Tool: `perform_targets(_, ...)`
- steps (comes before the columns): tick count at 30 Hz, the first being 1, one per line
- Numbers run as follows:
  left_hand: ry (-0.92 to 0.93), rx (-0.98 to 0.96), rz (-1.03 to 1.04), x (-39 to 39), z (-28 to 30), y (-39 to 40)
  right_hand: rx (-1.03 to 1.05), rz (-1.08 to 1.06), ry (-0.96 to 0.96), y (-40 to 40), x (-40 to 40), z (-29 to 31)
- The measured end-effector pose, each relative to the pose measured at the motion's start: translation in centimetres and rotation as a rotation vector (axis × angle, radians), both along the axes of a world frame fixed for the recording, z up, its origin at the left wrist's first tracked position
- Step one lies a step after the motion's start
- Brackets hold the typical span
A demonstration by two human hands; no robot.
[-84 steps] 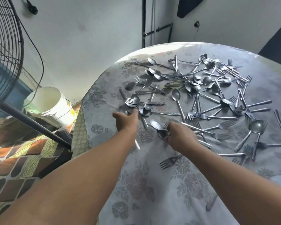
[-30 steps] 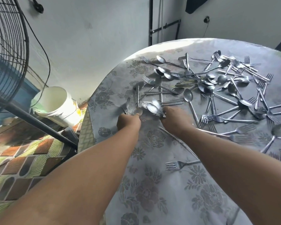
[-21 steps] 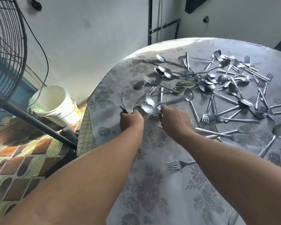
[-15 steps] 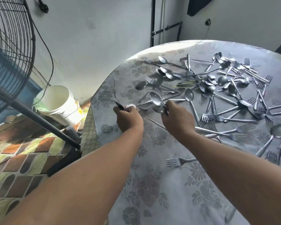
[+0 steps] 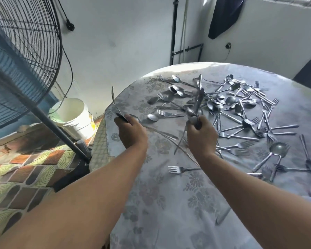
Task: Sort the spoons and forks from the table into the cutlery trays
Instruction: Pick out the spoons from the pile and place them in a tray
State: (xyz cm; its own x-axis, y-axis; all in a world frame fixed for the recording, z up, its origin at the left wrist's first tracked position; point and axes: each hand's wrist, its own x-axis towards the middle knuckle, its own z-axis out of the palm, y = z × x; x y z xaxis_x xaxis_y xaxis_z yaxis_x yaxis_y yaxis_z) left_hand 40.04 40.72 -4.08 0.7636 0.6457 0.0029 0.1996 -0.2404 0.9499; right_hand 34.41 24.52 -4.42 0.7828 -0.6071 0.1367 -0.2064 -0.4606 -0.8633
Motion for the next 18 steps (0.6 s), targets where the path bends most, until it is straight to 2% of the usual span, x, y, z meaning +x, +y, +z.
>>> perform_targets(2,-0.01,-0.018,-0.045,-1.8,0.9,-0.8,0.088,0.009,-0.003,-1.3,-1.6,0.6)
perform_targets(6,-0.047,-0.028,-0.162,-6.1,2.1,-4.0,0.117,0.083,-0.024,-4.2,-5.1,1.4)
perform_targets(10,-0.101,-0.162,-0.286,-11.6,2.9,-9.4,0.112,0.184,-0.043,-8.0,-8.9,2.0)
perform_targets(14,-0.126,-0.223,-0.318,-17.2,4.1,-14.9,0.109,0.253,-0.065,-12.2,-12.7,3.0)
perform_targets(18,-0.105,-0.315,-0.272,-21.1,4.5,-18.8,-0.015,0.31,-0.015,-16.1,-16.0,4.4)
